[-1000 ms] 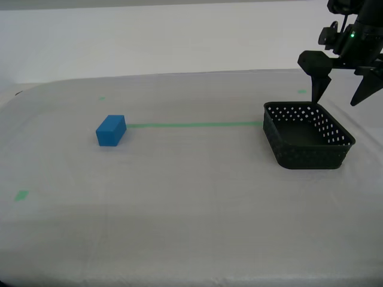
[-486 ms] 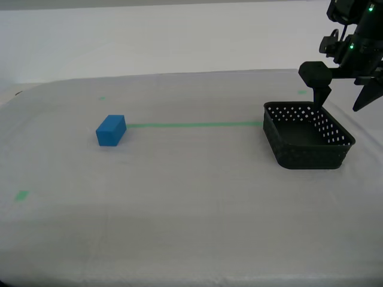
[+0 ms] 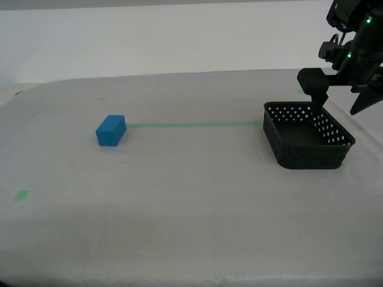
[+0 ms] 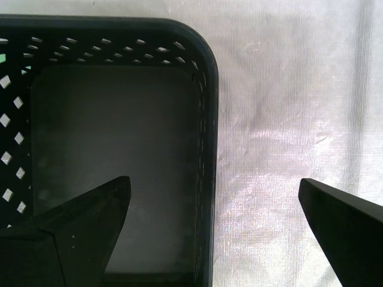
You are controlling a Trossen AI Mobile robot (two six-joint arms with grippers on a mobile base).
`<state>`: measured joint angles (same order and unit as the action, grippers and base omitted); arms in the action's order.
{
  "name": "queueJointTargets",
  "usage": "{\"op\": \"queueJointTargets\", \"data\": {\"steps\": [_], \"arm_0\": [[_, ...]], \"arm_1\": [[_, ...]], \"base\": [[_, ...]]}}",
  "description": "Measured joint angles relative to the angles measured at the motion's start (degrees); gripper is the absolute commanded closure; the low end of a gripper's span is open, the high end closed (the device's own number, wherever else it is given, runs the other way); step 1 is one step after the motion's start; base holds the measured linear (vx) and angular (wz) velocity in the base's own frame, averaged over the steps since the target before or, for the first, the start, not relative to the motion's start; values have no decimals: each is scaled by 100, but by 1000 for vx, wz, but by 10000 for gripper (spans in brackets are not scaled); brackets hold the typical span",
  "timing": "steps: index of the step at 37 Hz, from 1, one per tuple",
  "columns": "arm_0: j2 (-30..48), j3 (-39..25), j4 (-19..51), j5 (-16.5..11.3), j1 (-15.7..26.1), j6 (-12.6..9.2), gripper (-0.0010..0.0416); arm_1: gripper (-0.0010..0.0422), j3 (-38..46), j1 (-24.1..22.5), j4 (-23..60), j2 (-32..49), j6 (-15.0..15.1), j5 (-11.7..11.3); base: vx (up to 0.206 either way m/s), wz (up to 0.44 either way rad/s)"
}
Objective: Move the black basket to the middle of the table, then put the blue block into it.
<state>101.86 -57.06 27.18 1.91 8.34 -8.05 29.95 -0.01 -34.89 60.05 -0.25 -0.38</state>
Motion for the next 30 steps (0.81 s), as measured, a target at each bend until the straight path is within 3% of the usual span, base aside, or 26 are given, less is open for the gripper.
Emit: {"op": "queueJointTargets", "data": {"steps": [12, 30], "arm_0": [[0, 48, -256, 225, 9, -15, 13], [275, 68, -546, 295, 48, -13, 12]], "arm_1": [[412, 0, 0, 0, 0, 2, 2], [412, -2, 0, -2, 0, 2, 2]], "base": [[0, 0], [0, 0]]}}
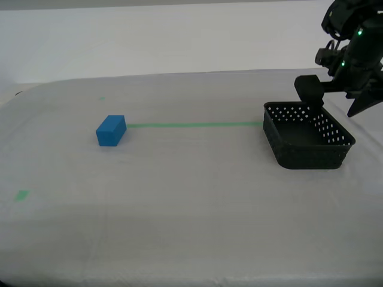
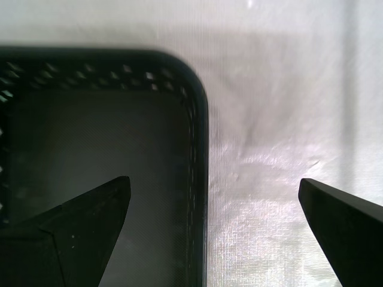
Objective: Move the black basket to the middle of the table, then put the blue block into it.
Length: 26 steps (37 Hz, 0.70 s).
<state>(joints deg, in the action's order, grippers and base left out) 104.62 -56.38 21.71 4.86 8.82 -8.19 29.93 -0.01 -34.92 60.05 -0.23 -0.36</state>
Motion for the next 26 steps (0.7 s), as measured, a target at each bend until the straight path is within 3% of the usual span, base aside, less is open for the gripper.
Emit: {"op": "queueJointTargets", "data": {"steps": [26], "arm_0": [[658, -26, -15, -46, 57, -70, 17]], "arm_1": [[412, -2, 0, 2, 0, 0, -2]], "base": [[0, 0]]}}
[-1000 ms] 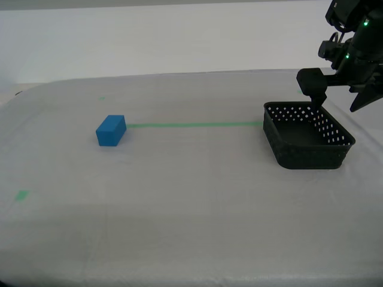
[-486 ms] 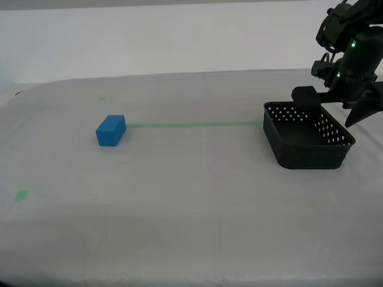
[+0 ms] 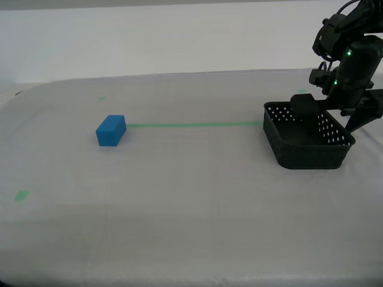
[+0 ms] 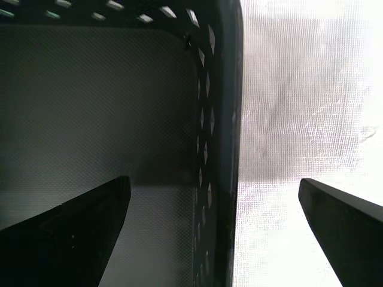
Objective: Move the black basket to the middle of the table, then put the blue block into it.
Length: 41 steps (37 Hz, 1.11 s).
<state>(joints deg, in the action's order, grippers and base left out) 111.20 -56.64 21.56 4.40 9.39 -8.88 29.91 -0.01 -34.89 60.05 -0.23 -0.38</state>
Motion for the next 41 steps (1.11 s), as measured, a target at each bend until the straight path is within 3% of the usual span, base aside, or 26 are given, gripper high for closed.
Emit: {"op": "queueJointTargets", "data": {"steps": [10, 34, 41], "arm_0": [[0, 0, 4, -2, 2, -26, 74], [-2, 0, -66, -7, 4, -125, 333], [-4, 0, -105, -378, 4, -136, 384]], "arm_1": [[412, 0, -2, 0, 0, -2, 2], [412, -2, 0, 2, 0, 0, 2], [412, -2, 0, 0, 0, 0, 0]], "base": [[0, 0], [0, 0], [0, 0]]}}
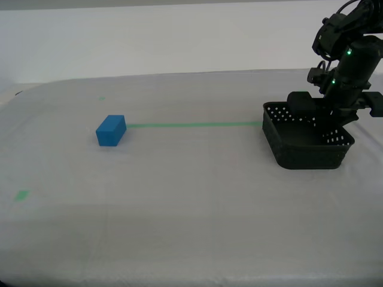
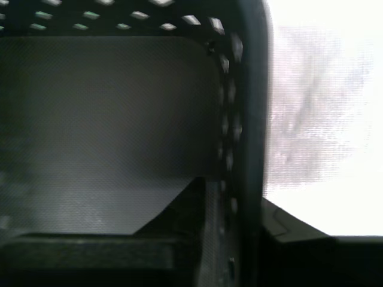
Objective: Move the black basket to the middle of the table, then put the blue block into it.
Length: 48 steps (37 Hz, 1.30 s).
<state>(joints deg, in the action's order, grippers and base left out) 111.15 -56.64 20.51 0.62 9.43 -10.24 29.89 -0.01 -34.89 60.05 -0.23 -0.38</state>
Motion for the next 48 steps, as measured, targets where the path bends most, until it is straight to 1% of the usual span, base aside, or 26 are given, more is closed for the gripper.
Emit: {"op": "queueJointTargets", "data": {"steps": [3, 4, 6, 9, 19, 28, 36, 39, 43, 48], "arm_0": [[0, -20, 0, -76, 0, -7, 409], [0, -37, 0, -81, 0, -7, 410], [0, -72, 4, -105, 0, -2, 403], [0, -155, 9, -107, 0, -2, 409], [-149, -393, 146, -107, 0, 7, 407], [-249, -734, 623, -107, 4, 4, 407], [-380, -1032, 909, -109, 24, -26, 407], [-448, -1158, 1019, -111, 55, -72, 407], [-527, -1364, 1231, -157, 101, -201, 407], [-535, -1705, 1613, -173, 216, -247, 407]], "arm_1": [[412, 0, 0, 0, 0, -2, 2], [412, 0, 0, 2, 0, 0, 2], [412, 0, 0, 0, 0, 0, 2], [412, 0, 0, 2, 0, 0, 2], [412, 2, 0, 0, 0, 0, 0], [412, 2, 0, 2, 0, 0, 2], [412, 2, 0, 2, 0, 0, 2], [412, 2, 0, 2, 0, 0, 2], [412, 2, 0, 0, 0, -2, 2], [412, 2, 0, 2, 0, 0, 2]], "base": [[0, 0], [0, 0], [0, 0], [0, 0], [0, 0], [0, 0], [0, 0], [0, 0], [0, 0], [0, 0]]}}
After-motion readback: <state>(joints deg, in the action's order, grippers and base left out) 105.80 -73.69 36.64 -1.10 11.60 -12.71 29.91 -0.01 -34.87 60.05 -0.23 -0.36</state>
